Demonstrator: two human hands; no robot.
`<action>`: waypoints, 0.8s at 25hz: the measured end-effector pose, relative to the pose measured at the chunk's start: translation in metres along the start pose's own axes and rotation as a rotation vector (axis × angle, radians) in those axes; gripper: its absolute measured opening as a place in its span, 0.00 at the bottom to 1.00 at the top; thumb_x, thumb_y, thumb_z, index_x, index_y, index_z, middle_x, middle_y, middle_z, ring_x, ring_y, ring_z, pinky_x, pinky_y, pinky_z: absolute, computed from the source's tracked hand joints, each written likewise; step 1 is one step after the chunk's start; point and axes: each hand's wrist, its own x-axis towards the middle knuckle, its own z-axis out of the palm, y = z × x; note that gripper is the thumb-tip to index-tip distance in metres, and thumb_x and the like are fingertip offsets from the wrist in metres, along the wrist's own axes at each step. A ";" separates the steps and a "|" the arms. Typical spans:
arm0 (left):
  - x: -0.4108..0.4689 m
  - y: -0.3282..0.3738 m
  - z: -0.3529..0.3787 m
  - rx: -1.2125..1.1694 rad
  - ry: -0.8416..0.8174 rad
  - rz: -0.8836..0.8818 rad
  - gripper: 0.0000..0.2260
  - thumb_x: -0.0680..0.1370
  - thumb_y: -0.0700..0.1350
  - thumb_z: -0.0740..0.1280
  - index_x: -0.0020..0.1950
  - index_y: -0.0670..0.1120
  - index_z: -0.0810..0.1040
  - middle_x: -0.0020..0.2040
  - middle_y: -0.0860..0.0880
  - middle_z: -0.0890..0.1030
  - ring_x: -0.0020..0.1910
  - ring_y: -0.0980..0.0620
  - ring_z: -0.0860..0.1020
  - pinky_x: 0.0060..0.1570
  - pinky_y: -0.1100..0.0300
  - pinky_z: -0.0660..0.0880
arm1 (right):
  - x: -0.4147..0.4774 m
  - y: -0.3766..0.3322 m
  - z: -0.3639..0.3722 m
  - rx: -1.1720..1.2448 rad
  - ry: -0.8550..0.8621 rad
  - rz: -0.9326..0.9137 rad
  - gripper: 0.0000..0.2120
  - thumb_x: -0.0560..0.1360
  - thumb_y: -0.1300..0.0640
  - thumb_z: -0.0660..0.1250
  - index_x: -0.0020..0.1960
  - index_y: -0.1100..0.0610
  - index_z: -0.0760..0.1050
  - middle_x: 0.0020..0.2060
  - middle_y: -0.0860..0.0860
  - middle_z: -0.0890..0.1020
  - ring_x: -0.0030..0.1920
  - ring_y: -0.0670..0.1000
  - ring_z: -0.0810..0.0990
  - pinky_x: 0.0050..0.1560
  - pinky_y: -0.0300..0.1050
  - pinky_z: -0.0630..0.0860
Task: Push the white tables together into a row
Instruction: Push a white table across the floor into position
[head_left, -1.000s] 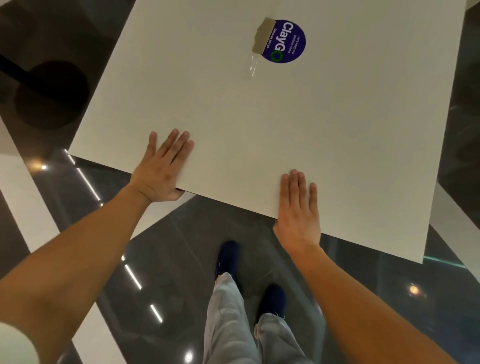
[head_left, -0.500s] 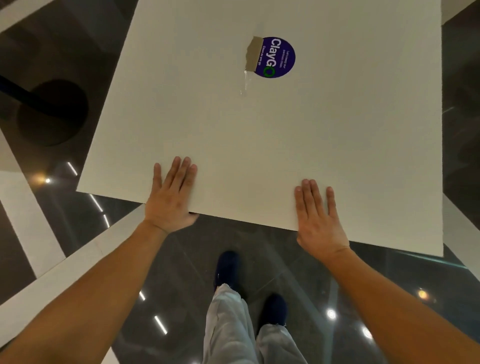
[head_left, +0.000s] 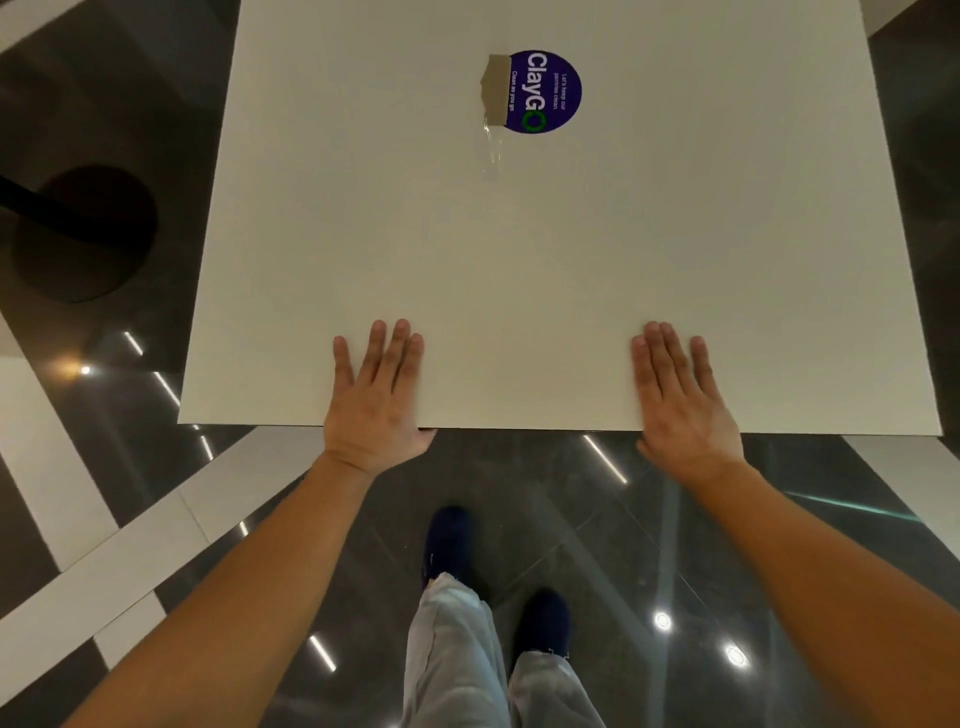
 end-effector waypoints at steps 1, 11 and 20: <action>0.002 -0.010 0.001 0.007 -0.003 0.011 0.56 0.63 0.64 0.75 0.79 0.40 0.50 0.79 0.38 0.57 0.78 0.37 0.53 0.72 0.30 0.48 | 0.003 -0.008 0.000 0.001 0.001 0.023 0.50 0.69 0.59 0.72 0.77 0.70 0.42 0.77 0.67 0.48 0.78 0.65 0.45 0.76 0.67 0.47; 0.023 -0.098 0.002 0.007 0.029 0.057 0.53 0.64 0.59 0.75 0.79 0.38 0.52 0.79 0.38 0.57 0.79 0.38 0.53 0.73 0.31 0.48 | 0.037 -0.068 0.005 -0.031 0.001 -0.001 0.52 0.74 0.49 0.68 0.76 0.70 0.34 0.77 0.69 0.44 0.77 0.68 0.39 0.74 0.71 0.45; 0.037 -0.048 -0.002 0.054 0.015 0.021 0.53 0.67 0.66 0.71 0.78 0.39 0.50 0.80 0.39 0.56 0.78 0.37 0.52 0.72 0.30 0.46 | 0.044 -0.015 -0.013 -0.019 -0.004 0.042 0.54 0.65 0.58 0.76 0.76 0.71 0.43 0.76 0.71 0.51 0.77 0.68 0.47 0.74 0.71 0.46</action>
